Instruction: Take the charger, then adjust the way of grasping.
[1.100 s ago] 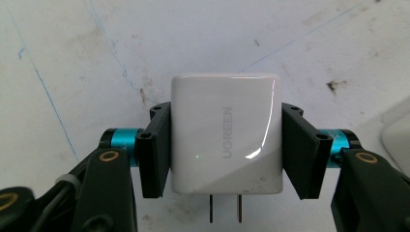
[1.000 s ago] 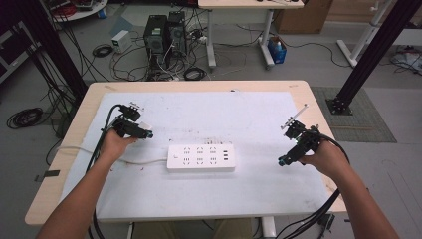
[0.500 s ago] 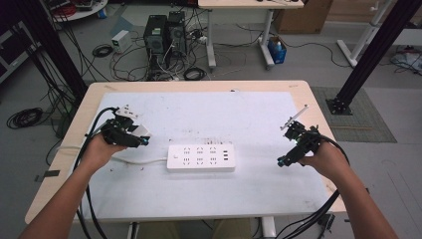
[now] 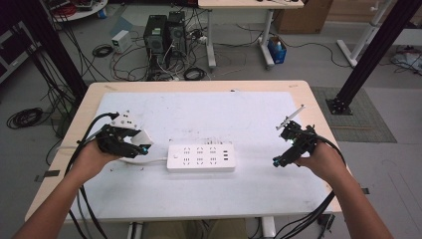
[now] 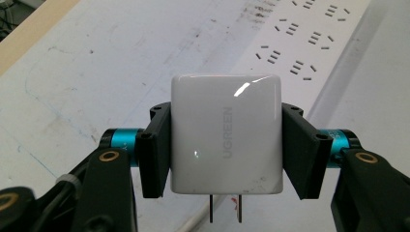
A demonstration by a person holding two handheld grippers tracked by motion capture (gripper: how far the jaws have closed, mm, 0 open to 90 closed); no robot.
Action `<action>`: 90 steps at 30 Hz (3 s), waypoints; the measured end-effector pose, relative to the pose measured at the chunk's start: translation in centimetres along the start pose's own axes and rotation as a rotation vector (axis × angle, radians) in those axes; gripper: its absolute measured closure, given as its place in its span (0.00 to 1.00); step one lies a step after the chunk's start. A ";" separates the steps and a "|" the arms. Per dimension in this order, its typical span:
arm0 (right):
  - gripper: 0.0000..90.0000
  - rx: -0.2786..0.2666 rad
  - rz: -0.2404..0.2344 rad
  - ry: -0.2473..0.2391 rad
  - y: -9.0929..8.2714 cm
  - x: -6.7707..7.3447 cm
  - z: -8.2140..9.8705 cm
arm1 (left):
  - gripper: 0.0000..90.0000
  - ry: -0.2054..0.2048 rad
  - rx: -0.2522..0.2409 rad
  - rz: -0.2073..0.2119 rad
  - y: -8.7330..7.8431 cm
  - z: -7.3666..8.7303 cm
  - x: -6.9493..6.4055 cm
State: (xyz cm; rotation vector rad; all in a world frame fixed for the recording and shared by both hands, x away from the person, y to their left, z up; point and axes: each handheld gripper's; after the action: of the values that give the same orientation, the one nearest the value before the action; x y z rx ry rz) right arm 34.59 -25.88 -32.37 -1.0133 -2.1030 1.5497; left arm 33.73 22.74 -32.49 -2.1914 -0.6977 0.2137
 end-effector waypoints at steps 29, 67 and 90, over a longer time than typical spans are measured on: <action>0.01 -0.164 -0.072 0.103 -1.0 1.3 -0.2 | 0.47 0.125 -0.095 0.145 2.2 -4.8 -2.8; 0.01 -0.349 -0.581 0.411 0.5 4.1 -4.1 | 0.47 0.270 -0.239 0.334 8.4 -9.7 -7.7; 0.05 -0.304 -0.671 0.489 1.4 4.8 -6.1 | 0.47 0.316 -0.279 0.345 10.3 -10.7 -8.9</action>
State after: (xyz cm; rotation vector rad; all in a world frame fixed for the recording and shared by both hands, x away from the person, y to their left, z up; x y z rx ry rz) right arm 35.66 -18.09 -32.25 -0.5825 -2.0368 0.6041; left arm 34.50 5.44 -33.86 -2.5285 -0.1780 -0.0620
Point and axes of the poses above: each handheld gripper's, and its own axes: y roughly forward along the jaws, z roughly out of its underside, x roughly to its left, and after that the axes turned 3 degrees about z, right-handed
